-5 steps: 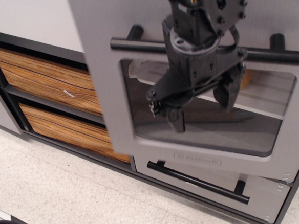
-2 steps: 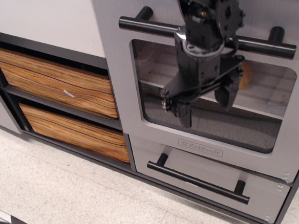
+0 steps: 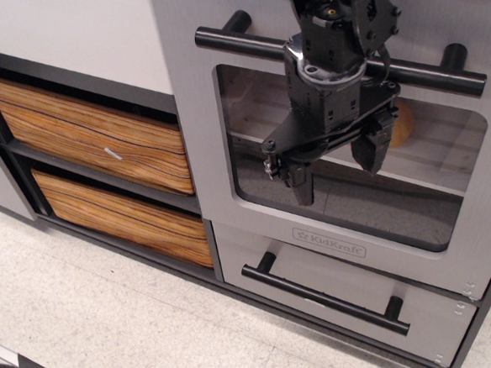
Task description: Close oven
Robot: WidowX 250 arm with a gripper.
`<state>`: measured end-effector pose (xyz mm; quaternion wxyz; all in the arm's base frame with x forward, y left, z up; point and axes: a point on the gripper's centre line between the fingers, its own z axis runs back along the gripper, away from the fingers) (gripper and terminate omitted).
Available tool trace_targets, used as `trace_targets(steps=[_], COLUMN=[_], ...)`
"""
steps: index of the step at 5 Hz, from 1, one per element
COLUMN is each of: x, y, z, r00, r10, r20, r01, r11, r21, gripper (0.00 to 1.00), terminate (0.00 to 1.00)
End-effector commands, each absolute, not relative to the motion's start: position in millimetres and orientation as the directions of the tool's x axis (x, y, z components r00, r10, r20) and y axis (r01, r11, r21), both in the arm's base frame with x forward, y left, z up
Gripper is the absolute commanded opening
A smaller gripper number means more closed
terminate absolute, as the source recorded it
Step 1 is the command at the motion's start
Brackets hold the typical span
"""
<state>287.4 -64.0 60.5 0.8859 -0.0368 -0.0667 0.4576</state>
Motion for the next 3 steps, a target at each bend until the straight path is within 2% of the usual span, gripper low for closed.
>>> trace_targets(steps=[1,2,3], x=[307.7,307.7,307.7], y=[-53.1,-53.1,-53.1], z=[95.9,95.9,95.9], r00=[0.565,0.565,0.565], r10=[0.820,0.820,0.820], r20=[0.087,0.087,0.087], r01=[-0.800,-0.800,-0.800], r11=[0.571,0.571,0.571], r21=[-0.186,-0.186,-0.186], gripper=[1.00,1.00,1.00], terminate=[0.00,0.00,1.00])
